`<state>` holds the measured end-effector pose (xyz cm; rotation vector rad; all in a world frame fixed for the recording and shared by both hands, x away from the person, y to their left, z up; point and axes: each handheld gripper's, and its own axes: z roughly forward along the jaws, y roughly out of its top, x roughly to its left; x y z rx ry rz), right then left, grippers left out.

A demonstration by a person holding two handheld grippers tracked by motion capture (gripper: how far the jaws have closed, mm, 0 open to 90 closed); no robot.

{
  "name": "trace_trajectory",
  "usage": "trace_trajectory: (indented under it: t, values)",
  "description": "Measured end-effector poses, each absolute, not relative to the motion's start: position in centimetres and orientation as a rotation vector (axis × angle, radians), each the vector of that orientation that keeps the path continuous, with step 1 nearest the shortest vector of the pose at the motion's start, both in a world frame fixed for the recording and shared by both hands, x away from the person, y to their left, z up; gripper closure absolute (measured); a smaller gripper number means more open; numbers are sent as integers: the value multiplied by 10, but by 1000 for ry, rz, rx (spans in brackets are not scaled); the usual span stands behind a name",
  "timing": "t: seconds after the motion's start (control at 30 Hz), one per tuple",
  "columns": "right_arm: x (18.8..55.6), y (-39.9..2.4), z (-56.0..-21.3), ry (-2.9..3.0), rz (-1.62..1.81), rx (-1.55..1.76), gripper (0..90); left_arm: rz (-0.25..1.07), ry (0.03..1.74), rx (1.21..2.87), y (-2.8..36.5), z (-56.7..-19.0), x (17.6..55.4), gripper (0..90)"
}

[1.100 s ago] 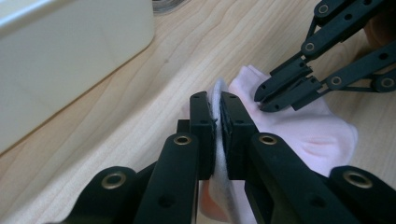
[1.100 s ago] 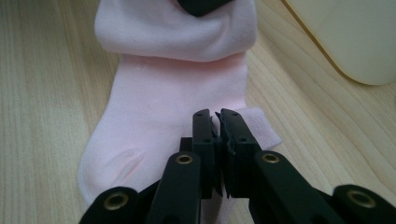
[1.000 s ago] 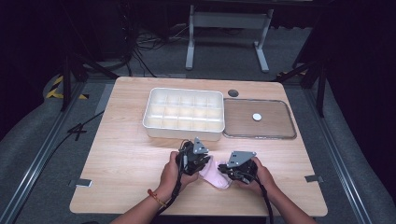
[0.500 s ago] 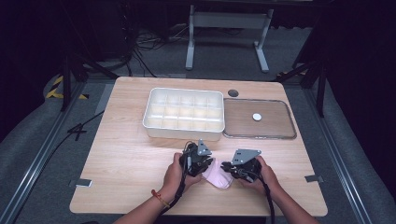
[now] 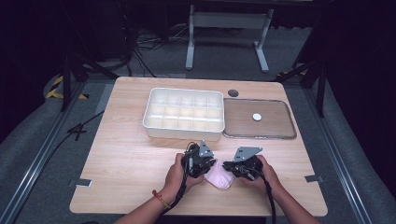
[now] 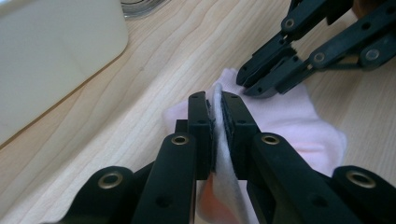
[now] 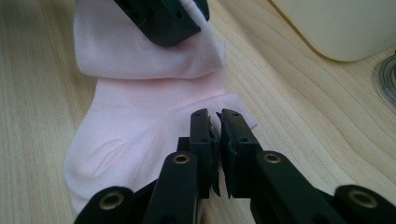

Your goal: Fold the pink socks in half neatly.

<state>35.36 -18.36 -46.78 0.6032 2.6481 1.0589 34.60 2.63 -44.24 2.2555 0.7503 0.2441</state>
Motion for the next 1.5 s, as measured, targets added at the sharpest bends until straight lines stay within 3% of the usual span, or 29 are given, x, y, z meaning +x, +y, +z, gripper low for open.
trace_trajectory:
  t: [0.63, 0.93, 1.3, 1.5]
  values:
    - [354, -184, -468, 2652, 1068, 595, 835, 218, 688, 2215, 27, -430, 337, 696]
    - [354, -184, -469, 2648, 1066, 596, 836, 185, 682, 2155, 50, -419, 337, 743]
    - [353, -184, -469, 2651, 1072, 595, 837, 208, 719, 2102, 76, -410, 338, 726]
    - [353, -183, -469, 2650, 1067, 589, 837, 175, 788, 2125, 89, -427, 346, 746]
